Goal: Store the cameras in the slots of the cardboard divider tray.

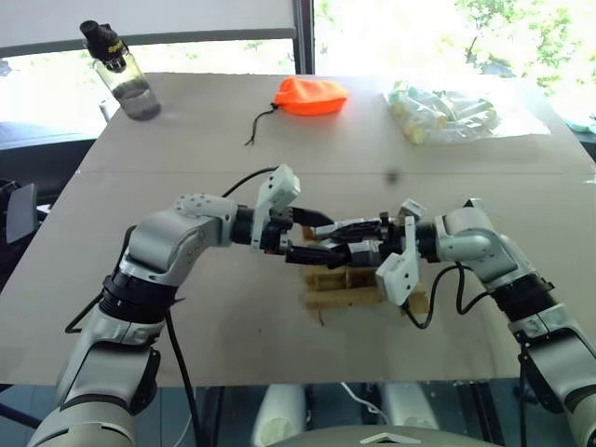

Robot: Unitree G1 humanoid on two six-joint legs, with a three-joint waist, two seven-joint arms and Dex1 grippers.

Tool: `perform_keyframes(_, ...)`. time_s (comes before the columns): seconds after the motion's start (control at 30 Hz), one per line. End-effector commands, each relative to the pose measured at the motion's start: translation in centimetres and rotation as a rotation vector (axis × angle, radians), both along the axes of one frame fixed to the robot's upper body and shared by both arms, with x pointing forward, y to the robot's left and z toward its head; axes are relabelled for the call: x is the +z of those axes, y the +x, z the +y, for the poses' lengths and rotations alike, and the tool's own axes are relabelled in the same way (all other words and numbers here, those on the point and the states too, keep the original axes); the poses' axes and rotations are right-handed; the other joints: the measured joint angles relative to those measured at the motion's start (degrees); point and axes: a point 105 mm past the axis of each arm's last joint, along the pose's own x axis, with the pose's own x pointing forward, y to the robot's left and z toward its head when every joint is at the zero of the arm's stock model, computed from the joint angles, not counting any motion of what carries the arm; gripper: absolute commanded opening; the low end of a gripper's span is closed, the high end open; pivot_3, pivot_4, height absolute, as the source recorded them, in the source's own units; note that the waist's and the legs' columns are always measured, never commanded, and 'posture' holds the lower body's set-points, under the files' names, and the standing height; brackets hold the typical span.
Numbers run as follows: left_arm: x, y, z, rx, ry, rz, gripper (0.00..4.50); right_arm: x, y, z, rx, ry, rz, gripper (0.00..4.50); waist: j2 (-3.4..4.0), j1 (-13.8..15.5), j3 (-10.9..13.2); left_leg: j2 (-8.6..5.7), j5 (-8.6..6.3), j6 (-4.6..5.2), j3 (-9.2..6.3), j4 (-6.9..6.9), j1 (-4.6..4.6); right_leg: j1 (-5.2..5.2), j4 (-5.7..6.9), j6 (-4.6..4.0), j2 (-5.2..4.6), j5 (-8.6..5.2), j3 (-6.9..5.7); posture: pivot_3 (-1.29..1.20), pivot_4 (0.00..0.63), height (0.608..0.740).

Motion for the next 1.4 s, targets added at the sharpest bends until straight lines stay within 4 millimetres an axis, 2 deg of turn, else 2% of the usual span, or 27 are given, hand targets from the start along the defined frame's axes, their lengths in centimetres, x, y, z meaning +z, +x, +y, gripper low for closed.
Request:
perform_keyframes(0.03,0.4,-0.5,0.0,-0.032,0.002,-0.007,4.5,1.3,0.0,0.3,0.007,0.047,-0.055,1.96,0.0,-0.1,0.0,0.0,0.0,0.0,0.0,0.0,0.0,0.0,0.02,0.0,-0.01,0.0,0.0,0.0,0.15,0.726)
perform_keyframes(0.27,0.2,-0.8,0.3,-0.051,0.015,0.012,4.5,1.4,0.3,0.3,-0.002,0.06,-0.077,1.96,0.0,-0.5,0.0,-0.01,0.01,-0.01,0.0,0.02,0.05,0.0,0.13,0.0,-0.01,0.0,0.02,0.0,0.15,0.726)
perform_keyframes(0.3,0.2,-0.8,0.3,-0.051,0.015,0.013,3.98,1.4,0.3,0.2,-0.003,0.062,-0.077,1.96,0.0,-0.5,0.0,-0.01,0.01,-0.01,-0.01,0.02,0.05,0.0,0.13,0.0,-0.01,0.0,0.03,0.0,0.15,0.726)
perform_keyframes(0.37,0.4,-0.7,0.3,-0.05,0.013,0.008,3.3,1.5,0.4,0.2,-0.006,0.063,-0.076,1.96,0.0,-0.5,0.0,-0.01,0.01,-0.01,-0.01,0.02,0.04,0.0,0.13,0.0,-0.02,0.0,0.04,0.0,0.15,0.726)
perform_keyframes(0.53,0.5,-0.5,0.4,-0.044,0.016,0.0,0.94,1.3,0.4,0.0,-0.011,0.06,-0.069,1.96,0.0,-0.5,0.0,-0.01,0.01,-0.01,0.0,0.02,0.04,0.0,0.11,0.0,-0.02,0.0,0.05,0.0,0.15,0.726)
perform_keyframes(0.57,0.5,-0.4,0.3,-0.043,0.017,-0.002,0.7,1.3,0.4,0.0,-0.01,0.061,-0.069,1.96,0.0,-0.5,0.0,-0.01,0.01,-0.01,-0.02,0.02,0.02,0.0,0.11,0.0,-0.02,0.0,0.05,0.0,0.15,0.726)
perform_keyframes(0.7,0.5,-0.5,0.1,-0.049,0.013,-0.003,0.73,1.3,0.3,0.1,-0.024,0.066,-0.048,1.96,0.0,-0.5,0.0,-0.01,0.01,-0.01,-0.01,0.02,0.03,0.0,0.12,0.0,-0.03,0.0,0.06,0.0,0.15,0.726)
perform_keyframes(0.77,0.5,-0.7,-0.1,-0.059,0.013,-0.005,0.73,1.5,0.1,0.0,-0.021,0.084,-0.033,2.99,0.0,-0.5,0.0,-0.01,0.01,-0.01,-0.02,0.02,0.03,0.0,0.12,0.0,-0.03,0.0,0.06,0.0,0.15,0.726)
perform_keyframes(0.8,0.5,-0.8,-0.1,-0.063,0.013,-0.007,0.73,1.6,0.0,-0.1,-0.023,0.1,-0.018,3.26,0.0,-0.5,0.0,-0.01,0.01,-0.01,-0.02,0.02,0.03,0.0,0.12,0.0,-0.03,0.0,0.06,0.0,0.15,0.726)
perform_keyframes(0.87,0.6,-0.9,-0.1,-0.071,0.017,-0.017,0.73,1.8,0.3,-1.1,-0.109,0.17,0.132,4.3,-0.01,-0.4,0.0,-0.01,0.01,-0.01,-0.04,0.02,0.0,0.0,0.1,0.0,-0.03,0.0,0.06,0.0,0.15,0.726)
perform_keyframes(0.9,0.7,-1.1,0.0,-0.073,0.025,-0.019,0.73,2.0,0.5,-1.9,-0.164,0.221,0.252,4.5,-0.02,-0.4,0.0,-0.01,0.01,-0.01,-0.07,0.02,-0.01,0.0,0.1,0.0,-0.04,0.0,0.08,0.0,0.15,0.726)
perform_keyframes(1.0,0.9,-1.9,0.1,-0.093,0.051,-0.035,0.73,1.9,-0.1,-4.7,-0.26,0.266,0.572,4.5,0.0,-0.1,0.0,-0.01,0.01,-0.01,-0.13,0.01,-0.07,0.0,0.08,-0.01,-0.1,0.0,0.06,0.0,0.15,0.726)
perform_keyframes(1.1,1.4,-2.7,-0.3,-0.106,0.048,-0.065,0.73,1.9,-2.0,-7.9,-0.3,0.298,0.873,4.5,0.0,0.6,0.1,-0.06,-0.03,0.05,-0.12,0.02,-0.12,0.0,0.03,0.0,-0.2,0.01,0.05,0.0,0.15,0.726)
perform_keyframes(1.2,1.4,-3.5,-0.4,-0.107,0.054,-0.094,0.73,1.9,-3.4,-10.7,-0.341,0.407,1.119,4.5,-0.02,0.9,0.1,-0.05,-0.06,0.1,-0.16,0.01,-0.03,0.08,-0.01,0.0,-0.18,0.0,0.03,0.0,0.15,0.726)
perform_keyframes(1.3,1.5,-4.0,-0.4,-0.108,0.03,-0.08,0.73,0.9,-5.2,-12.5,-0.338,0.391,1.252,4.5,-0.03,0.9,0.1,-0.03,-0.06,0.11,-0.19,-0.02,0.06,0.16,0.0,-0.01,-0.09,0.0,0.02,0.0,0.15,0.726)
perform_keyframes(1.4,1.2,-4.0,-0.2,-0.084,0.029,-0.07,0.73,0.3,-5.1,-14.5,-0.362,0.508,1.321,4.5,-0.05,0.8,0.1,-0.02,-0.07,0.13,-0.15,0.0,0.08,0.16,0.0,0.0,-0.05,-0.01,0.08,0.0,0.15,0.726)
